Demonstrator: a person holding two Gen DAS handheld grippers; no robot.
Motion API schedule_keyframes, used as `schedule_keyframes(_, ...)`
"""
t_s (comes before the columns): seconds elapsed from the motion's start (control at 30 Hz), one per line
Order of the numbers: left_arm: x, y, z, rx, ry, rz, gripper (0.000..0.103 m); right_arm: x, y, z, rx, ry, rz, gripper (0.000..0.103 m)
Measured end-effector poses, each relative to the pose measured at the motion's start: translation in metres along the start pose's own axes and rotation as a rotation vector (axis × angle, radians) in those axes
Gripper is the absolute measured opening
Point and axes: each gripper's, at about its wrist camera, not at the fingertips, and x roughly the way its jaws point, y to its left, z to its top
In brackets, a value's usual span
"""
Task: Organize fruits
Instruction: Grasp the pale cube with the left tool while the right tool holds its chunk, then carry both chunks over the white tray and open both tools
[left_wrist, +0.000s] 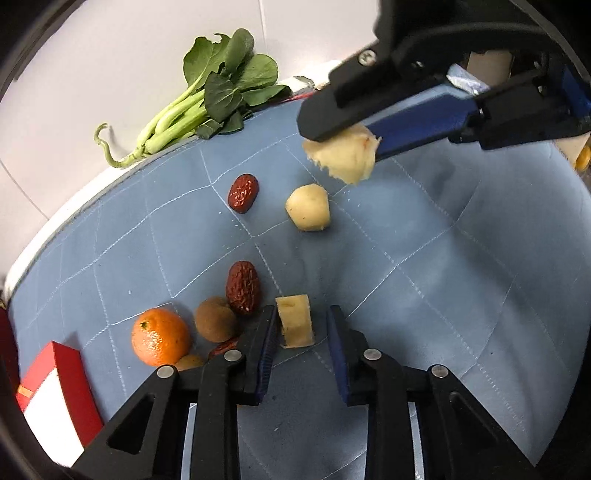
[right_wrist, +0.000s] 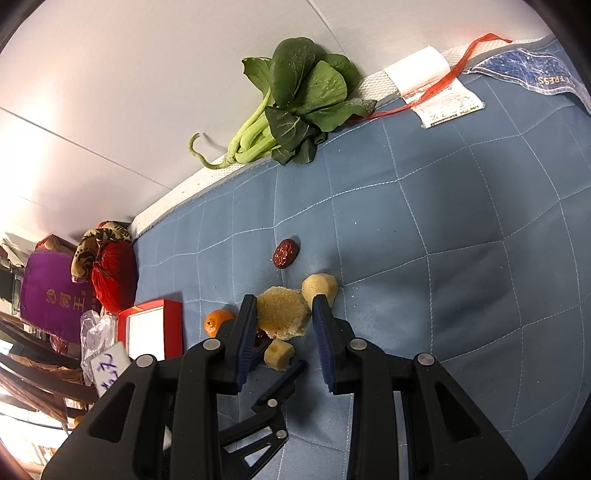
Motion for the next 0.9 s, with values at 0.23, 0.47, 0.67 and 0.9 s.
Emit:
schedule_keyframes(0.23,0.0,0.014,-0.001,-0.063,-0.002,-0.011,0.018,0.002,0.003,-0.001,-0.015,0.013,0.0,0.028)
schedule_keyframes(0.47,-0.05,0.018,-0.017,-0.083,-0.048,0.03,0.017,0.012,0.014,-0.007,-0.031,0.059,0.072,0.028)
schedule_keyframes(0.67,-0.113,0.056,-0.056,-0.223,-0.061,0.188,0.017,0.027,0.046,-0.024,-0.105,0.115,0.172,0.028)
schedule_keyframes(0.9,-0.159,0.121,-0.144,-0.557,0.018,0.483,0.017,0.06,0.115,-0.076,-0.315,0.201,0.264,0.028)
